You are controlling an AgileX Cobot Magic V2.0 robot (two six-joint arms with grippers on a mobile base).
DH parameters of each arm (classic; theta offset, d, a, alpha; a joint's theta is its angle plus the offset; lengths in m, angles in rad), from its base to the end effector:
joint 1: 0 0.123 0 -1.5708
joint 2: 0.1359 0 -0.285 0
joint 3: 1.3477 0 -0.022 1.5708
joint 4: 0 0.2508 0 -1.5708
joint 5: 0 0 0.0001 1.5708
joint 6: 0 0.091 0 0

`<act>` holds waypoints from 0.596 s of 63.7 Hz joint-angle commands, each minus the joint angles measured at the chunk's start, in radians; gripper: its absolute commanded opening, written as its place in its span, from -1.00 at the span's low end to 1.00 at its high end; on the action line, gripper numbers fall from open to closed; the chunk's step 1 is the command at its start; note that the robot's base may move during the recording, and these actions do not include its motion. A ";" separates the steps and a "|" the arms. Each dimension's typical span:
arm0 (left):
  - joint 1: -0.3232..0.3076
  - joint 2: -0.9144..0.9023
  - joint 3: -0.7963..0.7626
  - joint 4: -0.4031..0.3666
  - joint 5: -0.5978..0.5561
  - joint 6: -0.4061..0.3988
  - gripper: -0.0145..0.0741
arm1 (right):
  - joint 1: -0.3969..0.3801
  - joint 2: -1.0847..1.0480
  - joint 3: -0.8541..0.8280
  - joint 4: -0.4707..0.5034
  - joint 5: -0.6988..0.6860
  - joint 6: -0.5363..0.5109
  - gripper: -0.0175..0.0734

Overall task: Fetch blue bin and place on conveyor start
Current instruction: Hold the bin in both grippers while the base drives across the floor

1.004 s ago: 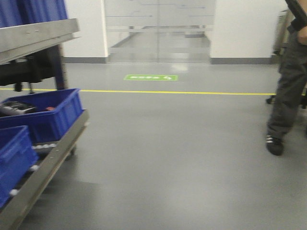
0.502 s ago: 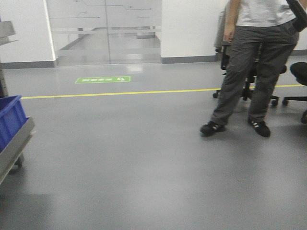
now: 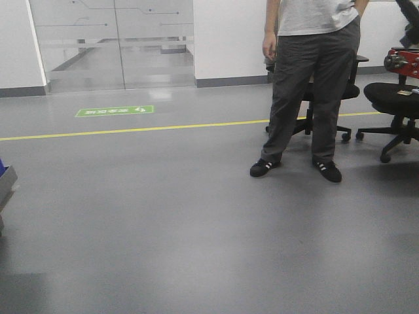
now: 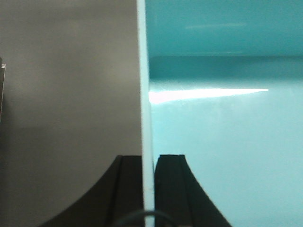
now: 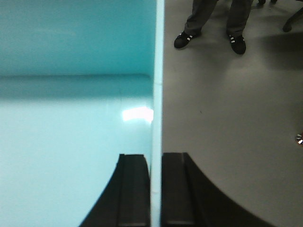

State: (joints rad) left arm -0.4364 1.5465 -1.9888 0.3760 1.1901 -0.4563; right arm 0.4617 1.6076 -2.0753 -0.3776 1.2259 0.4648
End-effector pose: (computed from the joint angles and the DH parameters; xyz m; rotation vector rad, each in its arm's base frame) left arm 0.2903 -0.1012 0.5011 -0.0556 2.1619 -0.0448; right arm 0.2993 0.1136 0.5031 0.0517 2.1717 0.0587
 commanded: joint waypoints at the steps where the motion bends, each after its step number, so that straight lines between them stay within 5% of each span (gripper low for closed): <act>1: -0.006 -0.009 -0.009 0.012 -0.035 0.003 -0.92 | 0.004 -0.013 -0.015 -0.016 -0.038 -0.002 -0.98; 38: -0.006 -0.009 -0.009 0.012 -0.035 0.003 -0.92 | 0.004 -0.013 -0.015 -0.016 -0.046 -0.002 -0.98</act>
State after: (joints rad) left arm -0.4364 1.5465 -1.9888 0.3760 1.1901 -0.4563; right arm 0.4635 1.6076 -2.0753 -0.3776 1.2259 0.4648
